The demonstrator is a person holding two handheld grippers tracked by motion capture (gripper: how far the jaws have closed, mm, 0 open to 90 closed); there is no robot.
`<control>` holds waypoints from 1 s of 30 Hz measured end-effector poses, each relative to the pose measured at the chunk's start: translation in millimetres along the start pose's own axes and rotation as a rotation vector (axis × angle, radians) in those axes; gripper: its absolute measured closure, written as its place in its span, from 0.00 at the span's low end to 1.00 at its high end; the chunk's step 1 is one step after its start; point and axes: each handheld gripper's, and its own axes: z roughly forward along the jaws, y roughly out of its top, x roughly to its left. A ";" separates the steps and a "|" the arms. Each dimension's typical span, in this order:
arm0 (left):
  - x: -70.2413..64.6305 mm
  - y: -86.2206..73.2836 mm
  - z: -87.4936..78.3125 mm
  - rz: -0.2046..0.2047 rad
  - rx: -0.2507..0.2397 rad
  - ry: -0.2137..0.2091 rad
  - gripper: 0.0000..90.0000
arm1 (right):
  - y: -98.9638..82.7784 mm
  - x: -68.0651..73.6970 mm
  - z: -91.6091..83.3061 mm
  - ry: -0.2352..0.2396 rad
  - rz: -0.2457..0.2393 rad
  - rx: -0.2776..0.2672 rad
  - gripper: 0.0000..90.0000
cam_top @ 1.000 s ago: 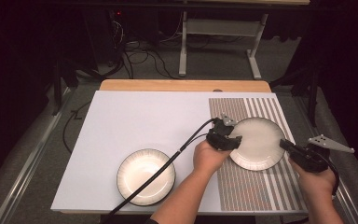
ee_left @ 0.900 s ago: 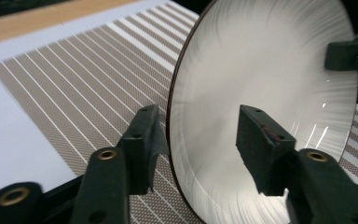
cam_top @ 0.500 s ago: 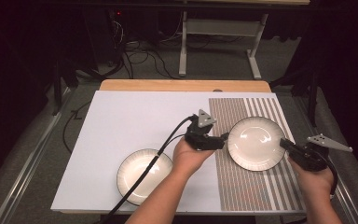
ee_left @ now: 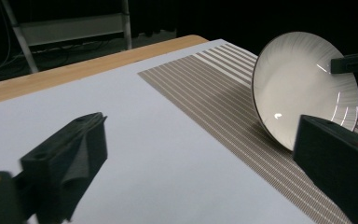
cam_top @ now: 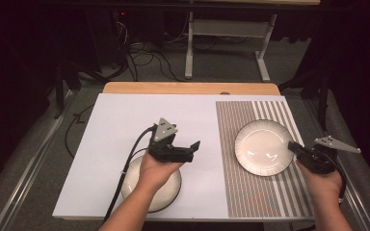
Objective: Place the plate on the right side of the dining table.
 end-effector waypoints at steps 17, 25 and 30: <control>64.7 -53.1 -90.3 -0.059 -0.043 0.099 0.00 | 6.5 -1.1 12.2 -0.020 0.012 0.047 0.96; 81.3 -75.8 -112.0 -0.077 -0.062 0.125 0.00 | 6.3 -3.1 19.0 -0.043 0.035 0.067 0.96; 87.6 -82.7 -110.2 -0.101 -0.048 0.120 0.00 | 4.5 -8.2 25.6 -0.053 0.067 0.089 0.95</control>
